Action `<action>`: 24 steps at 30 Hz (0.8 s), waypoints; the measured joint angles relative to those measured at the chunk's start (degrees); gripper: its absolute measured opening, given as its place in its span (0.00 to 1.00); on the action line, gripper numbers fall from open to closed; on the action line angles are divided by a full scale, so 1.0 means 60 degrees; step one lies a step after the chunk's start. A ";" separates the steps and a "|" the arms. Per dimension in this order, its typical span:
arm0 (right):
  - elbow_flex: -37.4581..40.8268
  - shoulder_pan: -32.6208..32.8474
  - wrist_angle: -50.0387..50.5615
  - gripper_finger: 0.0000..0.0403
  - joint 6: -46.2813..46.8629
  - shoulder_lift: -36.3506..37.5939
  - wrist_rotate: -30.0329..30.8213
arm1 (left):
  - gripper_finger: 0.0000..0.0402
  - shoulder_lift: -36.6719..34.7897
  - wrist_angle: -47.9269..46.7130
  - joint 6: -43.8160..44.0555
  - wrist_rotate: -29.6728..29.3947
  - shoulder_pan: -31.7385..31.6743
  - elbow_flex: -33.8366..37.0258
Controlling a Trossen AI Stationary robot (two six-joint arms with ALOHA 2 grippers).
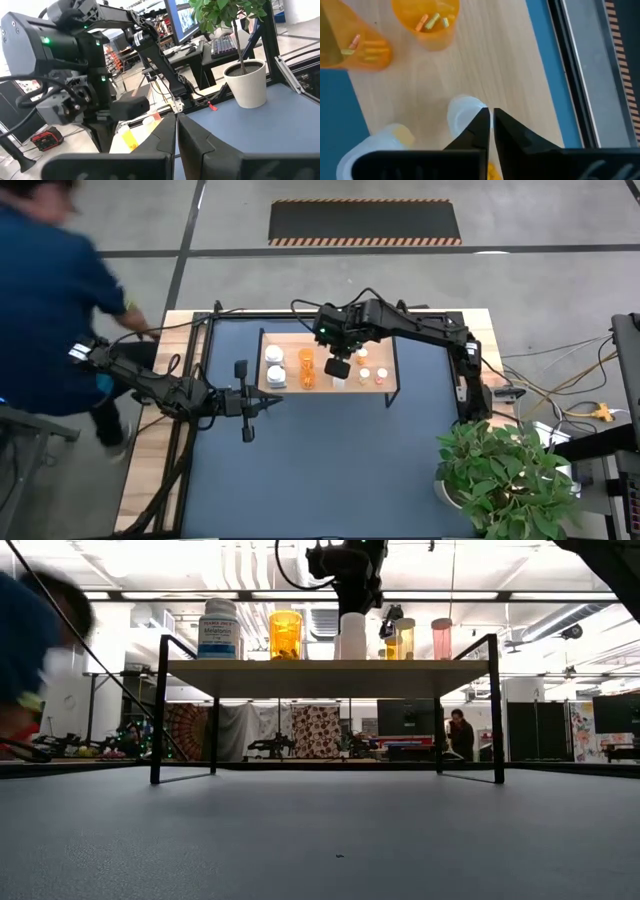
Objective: Pick and place medicine bottles onto shelf by color
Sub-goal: Put the transparent bottle on the shelf
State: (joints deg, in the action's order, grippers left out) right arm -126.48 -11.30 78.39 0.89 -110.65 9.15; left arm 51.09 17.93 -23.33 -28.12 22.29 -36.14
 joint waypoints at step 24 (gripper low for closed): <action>-0.0036 0.0371 0.0353 0.03 0.0152 -0.0036 -0.0069 | 0.00 -0.0004 -0.0076 -0.0007 0.0000 -0.0002 0.0000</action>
State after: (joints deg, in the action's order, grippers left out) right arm -126.69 -9.08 80.51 1.81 -110.87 8.73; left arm 51.07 17.47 -23.38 -28.12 22.28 -36.14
